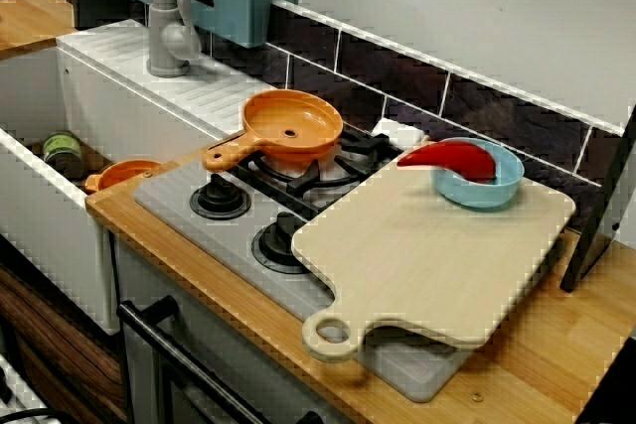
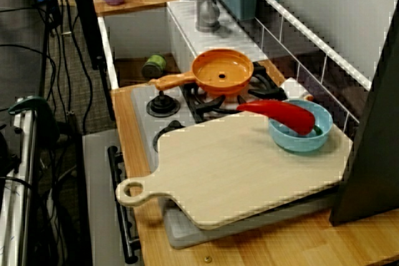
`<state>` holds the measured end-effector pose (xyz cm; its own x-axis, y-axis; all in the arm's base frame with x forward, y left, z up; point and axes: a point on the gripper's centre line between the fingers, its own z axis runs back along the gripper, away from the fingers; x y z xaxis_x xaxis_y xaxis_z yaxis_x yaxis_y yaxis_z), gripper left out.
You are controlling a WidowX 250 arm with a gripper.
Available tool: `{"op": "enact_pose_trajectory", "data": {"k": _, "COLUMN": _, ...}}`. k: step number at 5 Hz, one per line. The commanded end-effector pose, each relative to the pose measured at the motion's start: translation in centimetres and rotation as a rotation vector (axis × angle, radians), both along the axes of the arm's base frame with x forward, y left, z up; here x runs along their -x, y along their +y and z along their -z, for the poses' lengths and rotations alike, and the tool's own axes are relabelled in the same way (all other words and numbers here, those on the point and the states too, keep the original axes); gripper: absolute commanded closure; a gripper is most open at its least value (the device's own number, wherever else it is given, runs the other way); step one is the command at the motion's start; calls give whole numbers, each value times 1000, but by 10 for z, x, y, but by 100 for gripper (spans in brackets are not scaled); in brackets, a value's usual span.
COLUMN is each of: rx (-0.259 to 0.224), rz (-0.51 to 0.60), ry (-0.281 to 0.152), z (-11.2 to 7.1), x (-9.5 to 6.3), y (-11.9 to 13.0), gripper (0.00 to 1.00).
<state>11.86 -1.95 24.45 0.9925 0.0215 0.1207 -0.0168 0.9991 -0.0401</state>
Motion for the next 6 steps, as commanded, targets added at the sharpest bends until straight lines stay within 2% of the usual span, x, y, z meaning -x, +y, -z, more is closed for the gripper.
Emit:
{"op": "enact_pose_trajectory", "data": {"k": 1, "rx": 0, "rz": 0, "ry": 0, "z": 0, "x": 0, "y": 0, "gripper": 0}}
{"op": "enact_pose_trajectory", "data": {"k": 2, "rx": -37, "rz": 23, "ry": -12, "z": 3, "x": -3, "y": -8, "gripper": 0}}
{"op": "enact_pose_trajectory", "data": {"k": 3, "rx": -78, "rz": 73, "ry": -83, "z": 0, "x": -8, "y": -15, "gripper": 0}}
{"op": "enact_pose_trajectory", "data": {"k": 4, "rx": -83, "rz": 54, "ry": -107, "z": 5, "x": -27, "y": -21, "gripper": 0}}
{"op": "enact_pose_trajectory", "data": {"k": 6, "rx": -134, "rz": 106, "ry": -175, "z": 15, "x": -100, "y": -40, "gripper": 0}}
